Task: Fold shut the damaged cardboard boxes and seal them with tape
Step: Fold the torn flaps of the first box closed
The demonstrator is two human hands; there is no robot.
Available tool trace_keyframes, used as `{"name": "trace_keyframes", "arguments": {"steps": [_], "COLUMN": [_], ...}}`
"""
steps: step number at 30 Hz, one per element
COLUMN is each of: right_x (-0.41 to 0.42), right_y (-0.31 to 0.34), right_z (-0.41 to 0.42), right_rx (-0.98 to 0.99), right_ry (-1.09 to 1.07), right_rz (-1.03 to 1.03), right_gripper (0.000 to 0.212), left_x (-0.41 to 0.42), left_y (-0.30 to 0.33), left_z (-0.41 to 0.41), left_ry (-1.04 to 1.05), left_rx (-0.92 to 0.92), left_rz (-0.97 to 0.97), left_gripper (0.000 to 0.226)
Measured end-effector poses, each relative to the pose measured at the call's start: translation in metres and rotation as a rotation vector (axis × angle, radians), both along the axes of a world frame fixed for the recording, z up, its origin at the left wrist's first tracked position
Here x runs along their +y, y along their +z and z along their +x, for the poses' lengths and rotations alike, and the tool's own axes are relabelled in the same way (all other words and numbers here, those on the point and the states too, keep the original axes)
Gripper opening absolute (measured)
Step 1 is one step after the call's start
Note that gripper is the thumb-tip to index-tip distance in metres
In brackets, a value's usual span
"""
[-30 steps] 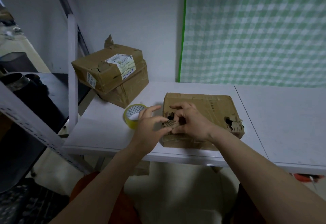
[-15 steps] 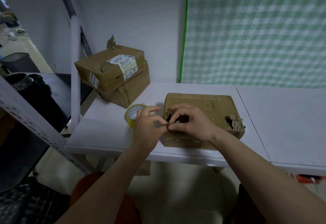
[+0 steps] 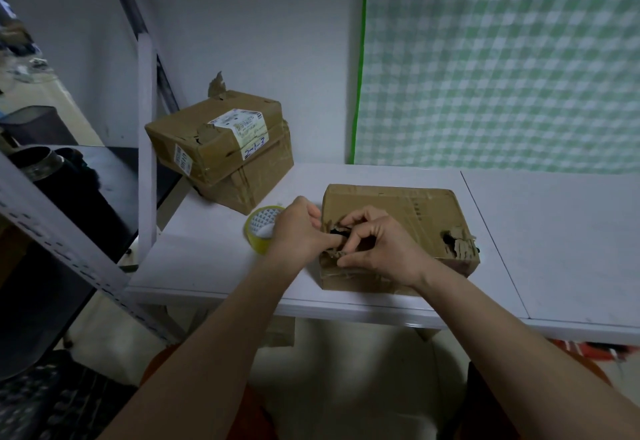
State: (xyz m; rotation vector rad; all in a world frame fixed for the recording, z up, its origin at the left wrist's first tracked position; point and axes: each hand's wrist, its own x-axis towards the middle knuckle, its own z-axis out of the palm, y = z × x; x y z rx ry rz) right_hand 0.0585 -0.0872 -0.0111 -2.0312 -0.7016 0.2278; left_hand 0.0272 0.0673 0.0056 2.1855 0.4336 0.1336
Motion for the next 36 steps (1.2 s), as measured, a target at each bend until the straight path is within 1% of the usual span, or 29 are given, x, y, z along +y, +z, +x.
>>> {"name": "trace_keyframes", "arguments": {"steps": [2,4,7,8,9,11,15,17,18,20,23,24,27,29,30,32,34,36], "right_x": [-0.004,-0.006,-0.004,-0.003,-0.003,-0.004,-0.005,-0.003,-0.001,0.006,0.018,0.021,0.032,0.038,0.04,0.04,0.036,0.032], "right_y": [-0.001,-0.001,-0.002,-0.002,-0.002,-0.002,0.005,0.012,0.015,0.019,0.023,0.023,0.024,0.021,0.019,0.015,0.01,0.005], "right_z": [0.0,0.0,0.0,0.001,0.001,0.002,0.0,0.002,0.005,0.014,0.026,0.028,0.033,0.035,0.036,0.038,0.04,0.041], "right_rx": [0.007,0.002,-0.009,-0.008,-0.005,0.001,0.04,0.092,0.084,0.006,-0.115,-0.145,-0.227,-0.323,-0.377,-0.461,-0.497,-0.507], "right_ry": [0.011,0.015,0.016,0.016,0.018,0.027,0.072,0.036,-0.013,-0.112,-0.165,-0.152,-0.053,0.016,0.038,0.057,0.073,0.103], "right_rz": [-0.012,-0.016,-0.028,-0.032,-0.032,-0.035,-0.007,0.056,0.068,0.015,-0.232,-0.291,-0.431,-0.52,-0.537,-0.509,-0.446,-0.374], "right_gripper": [0.012,0.011,0.012,0.013,0.014,0.015,0.007,0.019,0.024,0.024,0.005,0.008,0.032,0.036,0.034,0.023,0.01,0.006], "left_x": [-0.001,-0.001,-0.002,-0.001,-0.001,0.001,0.005,0.005,0.004,0.0,-0.005,-0.005,-0.003,-0.003,-0.003,-0.002,-0.002,-0.002], "left_y": [-0.002,-0.006,-0.014,-0.017,-0.02,-0.024,-0.03,-0.032,-0.032,-0.03,-0.028,-0.028,-0.03,-0.03,-0.031,-0.031,-0.032,-0.033], "left_z": [0.0,-0.002,-0.006,-0.006,-0.007,-0.007,-0.005,-0.005,-0.005,-0.006,-0.007,-0.007,-0.005,-0.005,-0.005,-0.005,-0.005,-0.005], "left_ry": [0.018,0.031,0.056,0.073,0.087,0.102,0.106,0.114,0.123,0.145,0.176,0.182,0.193,0.201,0.204,0.207,0.192,0.154], "left_rx": [-0.032,-0.067,-0.159,-0.192,-0.231,-0.301,-0.311,-0.302,-0.296,-0.285,-0.247,-0.235,-0.231,-0.237,-0.243,-0.253,-0.249,-0.252], "left_rz": [0.067,0.113,0.124,0.119,0.123,0.145,0.105,0.055,0.035,0.018,-0.006,-0.009,-0.03,-0.034,-0.036,-0.038,-0.023,-0.009], "left_gripper": [0.037,0.027,0.006,0.002,0.005,0.019,0.04,0.043,0.041,0.034,0.02,0.017,0.016,0.017,0.017,0.016,0.012,0.006]}}
